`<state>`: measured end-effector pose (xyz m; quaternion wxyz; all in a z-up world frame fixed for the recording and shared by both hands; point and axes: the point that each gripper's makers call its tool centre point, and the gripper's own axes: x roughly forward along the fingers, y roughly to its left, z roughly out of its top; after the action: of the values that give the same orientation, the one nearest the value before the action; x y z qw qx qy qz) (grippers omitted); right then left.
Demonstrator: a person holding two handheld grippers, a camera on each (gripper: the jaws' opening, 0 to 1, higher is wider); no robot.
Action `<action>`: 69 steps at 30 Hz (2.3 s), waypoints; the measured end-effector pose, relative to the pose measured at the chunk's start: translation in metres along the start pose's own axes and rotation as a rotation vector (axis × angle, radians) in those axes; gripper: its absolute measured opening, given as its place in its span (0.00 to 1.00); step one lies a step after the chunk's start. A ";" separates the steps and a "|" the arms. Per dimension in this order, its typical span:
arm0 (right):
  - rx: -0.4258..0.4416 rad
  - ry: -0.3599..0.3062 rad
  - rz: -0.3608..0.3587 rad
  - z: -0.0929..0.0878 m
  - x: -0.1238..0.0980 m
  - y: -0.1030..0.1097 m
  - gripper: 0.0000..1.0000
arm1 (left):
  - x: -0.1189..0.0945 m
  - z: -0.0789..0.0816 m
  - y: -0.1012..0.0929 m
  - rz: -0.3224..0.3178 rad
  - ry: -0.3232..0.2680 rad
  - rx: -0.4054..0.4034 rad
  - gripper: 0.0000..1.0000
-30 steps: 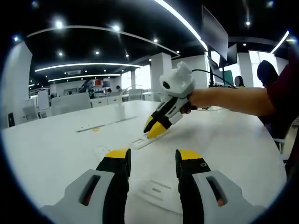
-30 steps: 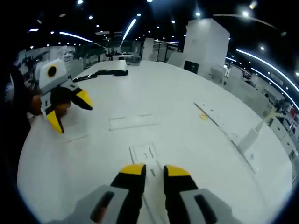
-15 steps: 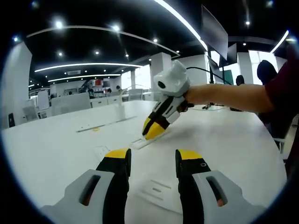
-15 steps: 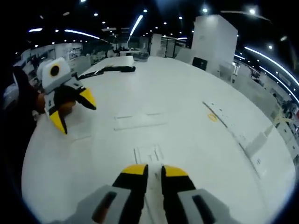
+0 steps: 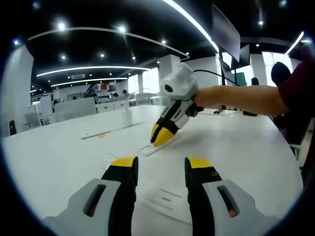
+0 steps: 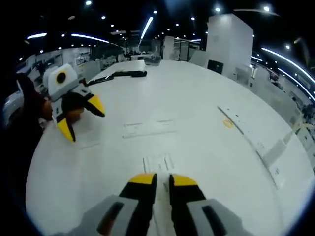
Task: Locate the socket holder cover, grip the socket holder cover, clip it into the socket holder slot.
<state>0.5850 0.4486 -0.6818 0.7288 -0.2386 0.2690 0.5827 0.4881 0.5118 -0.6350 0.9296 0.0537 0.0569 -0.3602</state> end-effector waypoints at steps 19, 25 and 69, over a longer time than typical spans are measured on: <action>-0.020 -0.005 0.014 0.005 0.005 0.002 0.14 | 0.000 -0.001 0.001 0.002 0.005 0.004 0.39; -0.024 -0.007 0.015 0.006 0.006 0.002 0.14 | 0.000 -0.001 0.002 0.004 0.004 0.004 0.39; -0.065 -0.009 0.027 0.018 0.017 0.006 0.14 | 0.002 0.000 0.000 0.002 0.001 0.005 0.40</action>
<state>0.5844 0.4742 -0.6800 0.7138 -0.2561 0.2498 0.6020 0.4894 0.5106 -0.6353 0.9298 0.0561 0.0566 -0.3594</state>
